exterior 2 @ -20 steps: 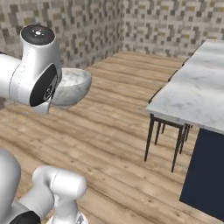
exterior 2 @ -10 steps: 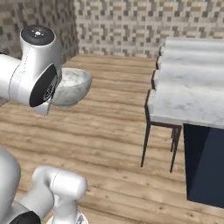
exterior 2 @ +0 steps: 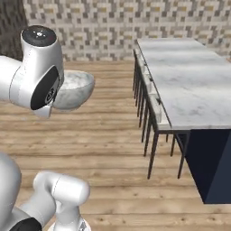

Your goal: Pick up the bowls from the cabinet and place each bowl in front of a stool on the dining counter.

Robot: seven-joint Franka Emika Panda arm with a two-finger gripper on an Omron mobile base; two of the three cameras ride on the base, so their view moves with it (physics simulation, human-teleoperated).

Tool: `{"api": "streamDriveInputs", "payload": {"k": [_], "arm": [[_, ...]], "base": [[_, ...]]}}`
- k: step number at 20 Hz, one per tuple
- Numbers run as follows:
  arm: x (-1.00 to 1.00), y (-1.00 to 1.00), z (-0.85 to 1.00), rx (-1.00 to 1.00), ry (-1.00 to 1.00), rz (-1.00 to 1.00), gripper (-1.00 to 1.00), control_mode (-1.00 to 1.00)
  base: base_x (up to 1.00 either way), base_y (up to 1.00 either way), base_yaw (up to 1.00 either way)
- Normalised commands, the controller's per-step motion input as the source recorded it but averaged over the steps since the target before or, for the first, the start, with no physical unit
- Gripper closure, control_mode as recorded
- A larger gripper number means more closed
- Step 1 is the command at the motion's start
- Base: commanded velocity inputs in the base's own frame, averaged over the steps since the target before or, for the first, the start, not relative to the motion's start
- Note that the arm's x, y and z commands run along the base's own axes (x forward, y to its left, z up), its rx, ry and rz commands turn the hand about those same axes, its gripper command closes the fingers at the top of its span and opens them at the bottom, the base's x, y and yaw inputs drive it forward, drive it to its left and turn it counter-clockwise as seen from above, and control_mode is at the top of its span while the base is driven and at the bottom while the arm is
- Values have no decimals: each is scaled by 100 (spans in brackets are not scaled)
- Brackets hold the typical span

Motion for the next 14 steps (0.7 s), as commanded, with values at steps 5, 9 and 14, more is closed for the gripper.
{"api": "streamDriveInputs", "payload": {"k": [5, 9, 14], "arm": [[0, 0, 0, 0, 0, 0, 100, 100], [0, 0, 0, 0, 0, 0, 100, 100], [0, 0, 0, 0, 0, 0, 100, 100]], "base": [[52, 100, -46], [51, 100, -45], [54, 100, -46]]}}
